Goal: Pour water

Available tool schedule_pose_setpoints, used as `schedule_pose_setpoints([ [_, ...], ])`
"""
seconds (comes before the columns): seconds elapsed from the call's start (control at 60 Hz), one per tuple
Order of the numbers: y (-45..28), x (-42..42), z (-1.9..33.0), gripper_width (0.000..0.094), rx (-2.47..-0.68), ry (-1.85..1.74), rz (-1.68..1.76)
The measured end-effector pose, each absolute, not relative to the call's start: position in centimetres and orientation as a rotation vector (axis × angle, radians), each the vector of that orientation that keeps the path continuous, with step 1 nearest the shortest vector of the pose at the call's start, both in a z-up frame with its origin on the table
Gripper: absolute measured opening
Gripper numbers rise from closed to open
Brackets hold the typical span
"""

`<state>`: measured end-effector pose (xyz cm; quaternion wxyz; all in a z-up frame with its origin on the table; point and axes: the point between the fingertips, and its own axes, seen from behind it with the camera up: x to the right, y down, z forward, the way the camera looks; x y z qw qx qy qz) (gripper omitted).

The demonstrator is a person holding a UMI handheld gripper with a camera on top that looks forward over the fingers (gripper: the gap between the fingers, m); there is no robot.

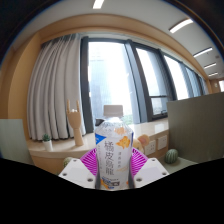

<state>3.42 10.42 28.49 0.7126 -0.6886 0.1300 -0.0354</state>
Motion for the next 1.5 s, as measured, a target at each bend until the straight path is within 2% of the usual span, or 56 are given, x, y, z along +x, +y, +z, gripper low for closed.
schedule_pose_setpoints([
  [0.1,10.0,8.2,26.6,0.0379,-1.566,0.277,-0.24],
  [0.317,11.5,16.0,20.0,0.0379,-1.653,0.292,-0.386],
  [0.617,13.6,19.0,10.4,0.0378,-1.738,0.348,-0.347],
  [0.633,13.5,18.9,10.1,0.0398,-1.733,0.349,-0.339],
  [0.667,13.4,19.2,10.8,0.0398,-1.68,0.365,-0.337],
  [0.8,12.9,19.2,10.5,0.0422,-1.667,0.394,-0.312],
  [0.983,12.9,19.1,10.4,0.0552,-1.672,0.372,-0.317],
  [1.05,12.5,18.7,8.8,0.0695,-1.751,0.336,-0.328],
  [1.1,11.9,18.3,8.4,0.0757,-1.78,0.309,-0.327],
  [1.3,6.3,14.6,7.2,0.0765,-1.839,0.292,-0.269],
  [1.5,1.1,7.8,9.3,0.0776,-1.853,0.2,-0.185],
])
